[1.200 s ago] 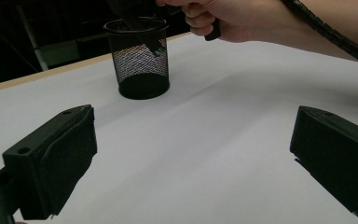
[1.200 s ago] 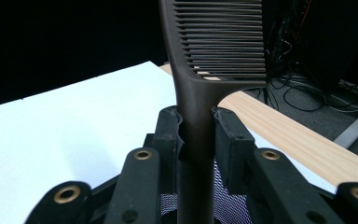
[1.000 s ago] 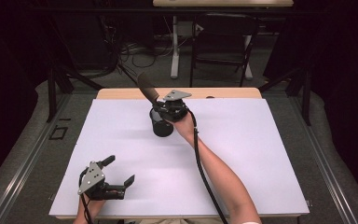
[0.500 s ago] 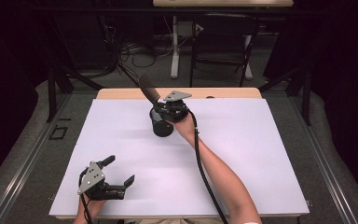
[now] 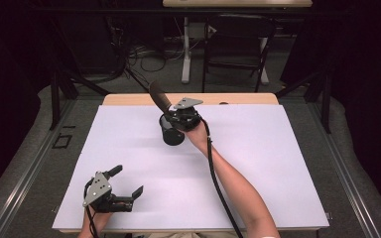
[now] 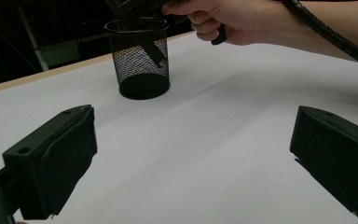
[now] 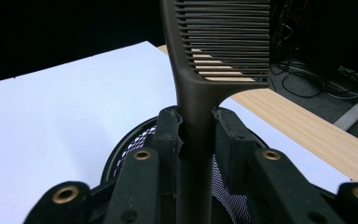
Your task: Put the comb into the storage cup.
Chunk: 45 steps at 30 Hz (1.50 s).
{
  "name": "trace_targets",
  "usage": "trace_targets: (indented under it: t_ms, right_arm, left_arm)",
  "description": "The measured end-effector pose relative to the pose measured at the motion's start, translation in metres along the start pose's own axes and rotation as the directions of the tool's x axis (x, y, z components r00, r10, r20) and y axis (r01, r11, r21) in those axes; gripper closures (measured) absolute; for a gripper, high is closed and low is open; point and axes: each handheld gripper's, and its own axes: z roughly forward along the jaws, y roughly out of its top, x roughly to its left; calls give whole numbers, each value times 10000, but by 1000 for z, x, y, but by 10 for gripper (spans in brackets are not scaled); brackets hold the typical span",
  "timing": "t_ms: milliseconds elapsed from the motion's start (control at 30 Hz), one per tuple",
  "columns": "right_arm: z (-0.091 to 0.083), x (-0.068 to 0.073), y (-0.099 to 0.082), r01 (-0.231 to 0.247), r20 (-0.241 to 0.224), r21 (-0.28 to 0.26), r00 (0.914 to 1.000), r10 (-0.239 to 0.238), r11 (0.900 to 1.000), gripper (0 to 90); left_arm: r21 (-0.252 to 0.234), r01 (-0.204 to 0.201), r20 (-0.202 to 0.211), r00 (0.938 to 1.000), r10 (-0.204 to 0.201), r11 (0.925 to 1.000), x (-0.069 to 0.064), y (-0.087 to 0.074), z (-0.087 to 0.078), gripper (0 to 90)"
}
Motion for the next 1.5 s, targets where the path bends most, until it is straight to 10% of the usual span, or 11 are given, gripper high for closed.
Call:
trace_targets:
  t_ms: [333, 567, 1500]
  right_arm:
    - [1, 4, 0, 279, 156, 347, 9995, -285, 9990, 698]
    - [-10, 5, 4, 90, 433, 806, 9990, -126, 9967, 441]
    - [-86, -11, -5, -323, -880, 1385, 9951, 448, 9898, 53]
  left_arm:
    - [9, -25, -14, 10000, 25, 10000, 0, 0, 0, 7]
    - [17, -7, -9, 10000, 7, 10000, 0, 0, 0, 8]
    - [35, -68, -55, 10000, 68, 10000, -2, 1, 0, 8]
